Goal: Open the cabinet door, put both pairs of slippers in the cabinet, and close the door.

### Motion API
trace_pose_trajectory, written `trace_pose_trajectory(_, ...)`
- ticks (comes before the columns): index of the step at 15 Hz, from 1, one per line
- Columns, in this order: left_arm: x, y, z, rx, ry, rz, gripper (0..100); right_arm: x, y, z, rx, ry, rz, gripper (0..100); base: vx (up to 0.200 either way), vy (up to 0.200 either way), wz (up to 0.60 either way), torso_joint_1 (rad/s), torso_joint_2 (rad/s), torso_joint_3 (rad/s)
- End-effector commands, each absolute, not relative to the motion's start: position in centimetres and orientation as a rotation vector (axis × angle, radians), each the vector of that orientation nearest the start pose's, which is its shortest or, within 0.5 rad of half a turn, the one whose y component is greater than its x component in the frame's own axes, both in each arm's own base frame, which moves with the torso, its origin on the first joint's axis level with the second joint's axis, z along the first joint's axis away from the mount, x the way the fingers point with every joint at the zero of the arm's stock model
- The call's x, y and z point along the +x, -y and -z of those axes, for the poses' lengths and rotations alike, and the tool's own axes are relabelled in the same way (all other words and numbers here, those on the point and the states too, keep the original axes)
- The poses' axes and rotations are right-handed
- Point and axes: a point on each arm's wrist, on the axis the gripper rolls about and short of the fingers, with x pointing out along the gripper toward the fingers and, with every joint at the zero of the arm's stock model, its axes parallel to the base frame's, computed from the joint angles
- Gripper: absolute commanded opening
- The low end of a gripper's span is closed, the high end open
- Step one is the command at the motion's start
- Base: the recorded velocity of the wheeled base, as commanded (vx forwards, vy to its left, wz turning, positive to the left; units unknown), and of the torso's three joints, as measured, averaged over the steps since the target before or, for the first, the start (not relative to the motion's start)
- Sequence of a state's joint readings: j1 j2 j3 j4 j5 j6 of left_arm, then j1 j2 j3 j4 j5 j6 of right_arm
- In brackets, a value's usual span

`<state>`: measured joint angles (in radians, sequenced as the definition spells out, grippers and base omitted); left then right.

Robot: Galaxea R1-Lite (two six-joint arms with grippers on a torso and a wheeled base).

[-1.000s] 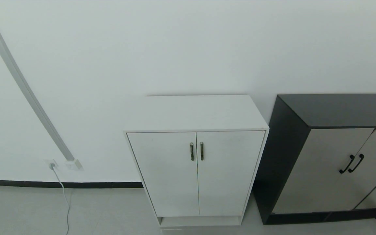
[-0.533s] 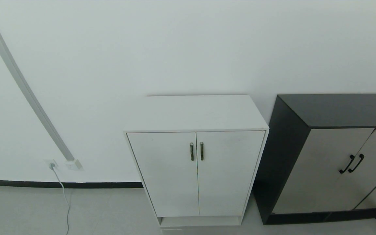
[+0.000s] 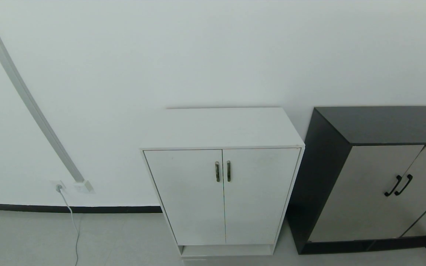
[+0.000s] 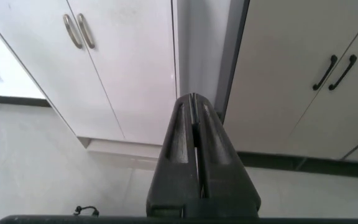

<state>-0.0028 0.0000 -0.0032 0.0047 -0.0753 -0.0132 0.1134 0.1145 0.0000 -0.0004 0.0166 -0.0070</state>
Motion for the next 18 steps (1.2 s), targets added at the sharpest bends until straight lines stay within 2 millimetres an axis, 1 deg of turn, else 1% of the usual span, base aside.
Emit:
trace_pose_trajectory(1,-2.31,0.16,-7.59,-0.014,-0.002,0.078,0,-1.52,0.14,-7.74,-0.014,-0.098,-0.128,0,0.000,0.000,0.00,0.000,0.00,0.000)
trace_pose_trajectory(3,-2.31,0.17,-7.59,-0.014,-0.002,0.077,0,-1.53,0.14,-7.78,-0.015,-0.096,-0.126,0,0.000,0.000,0.00,0.000,0.00,0.000)
trace_pose_trajectory(6,-2.31,0.17,-7.59,-0.014,-0.002,0.077,0,-1.60,0.07,-7.77,-0.016,-0.088,-0.076,0,0.000,0.000,0.00,0.000,0.00,0.000)
trace_pose_trajectory(9,-2.31,0.16,-7.59,-0.014,-0.002,0.078,0,-2.29,-0.01,-7.59,-0.014,0.002,-0.009,0,0.000,0.000,0.00,0.000,0.00,0.000)
trace_pose_trajectory(10,-2.31,0.16,-7.59,-0.014,-0.002,0.078,0,-2.27,0.04,-7.55,-0.003,-0.002,0.015,0,0.000,0.000,0.00,0.000,0.00,0.000)
trace_pose_trajectory(12,-2.30,0.16,-7.59,-0.014,-0.004,0.078,0,-2.27,0.11,-7.61,0.072,0.006,0.044,0,0.000,0.000,0.00,0.000,0.00,0.000)
trace_pose_trajectory(13,-2.31,0.17,-7.59,-0.014,-0.002,0.077,0,-2.27,0.12,-7.63,0.078,0.008,0.050,0,0.000,0.000,0.00,0.000,0.00,0.000)
trace_pose_trajectory(14,-2.31,0.17,-7.59,-0.012,-0.002,0.077,0,-2.28,0.21,-7.66,0.088,0.013,0.092,0,0.000,0.000,0.00,0.000,0.00,0.000)
trace_pose_trajectory(18,-2.31,0.16,-7.60,-0.009,0.000,0.077,0,-2.28,0.21,-7.68,0.094,0.015,0.095,0,0.000,0.000,0.00,0.000,0.00,0.000)
